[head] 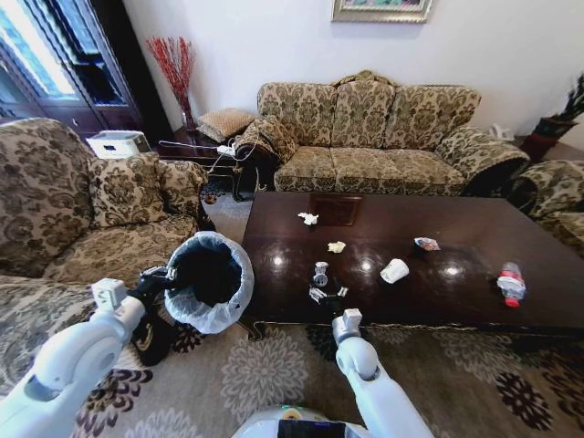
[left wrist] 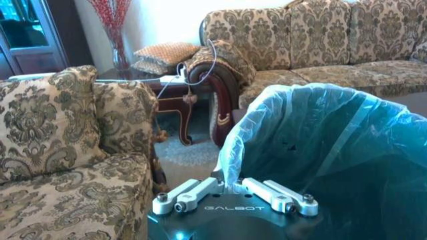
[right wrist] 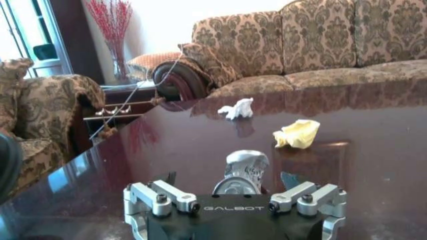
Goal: Move to the front of the table and place the trash on the table into the trash bin.
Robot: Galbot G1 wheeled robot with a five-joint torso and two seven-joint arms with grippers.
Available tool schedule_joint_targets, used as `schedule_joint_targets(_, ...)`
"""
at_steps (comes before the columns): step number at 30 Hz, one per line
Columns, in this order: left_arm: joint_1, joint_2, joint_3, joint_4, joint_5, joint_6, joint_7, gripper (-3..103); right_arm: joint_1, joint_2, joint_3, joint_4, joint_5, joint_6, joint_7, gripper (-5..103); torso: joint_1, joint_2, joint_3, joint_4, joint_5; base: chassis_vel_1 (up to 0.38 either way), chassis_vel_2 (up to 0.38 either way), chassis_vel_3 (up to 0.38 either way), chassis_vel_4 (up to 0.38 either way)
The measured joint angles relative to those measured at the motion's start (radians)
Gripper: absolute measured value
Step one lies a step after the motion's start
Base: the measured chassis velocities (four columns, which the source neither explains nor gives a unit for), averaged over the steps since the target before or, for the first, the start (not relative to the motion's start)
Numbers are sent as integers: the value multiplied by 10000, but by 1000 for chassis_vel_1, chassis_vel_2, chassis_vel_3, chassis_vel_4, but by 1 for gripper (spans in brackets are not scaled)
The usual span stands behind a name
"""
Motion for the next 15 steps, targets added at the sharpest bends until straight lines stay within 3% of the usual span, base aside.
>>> schedule_joint_targets(12, -64, 41, 46, 146, 0, -18, 18, 2, 865, 509, -123, -1153, 133, -200, 344, 103, 0, 0, 1, 0, -1, 0, 0, 0, 0)
schedule_joint_targets(15, -84, 50, 46, 179, -2, -28, 22, 2, 1009, 540, -146, -1315, 204, -381, 409, 96, 1, 0, 1, 0, -1, 0, 0, 0, 0)
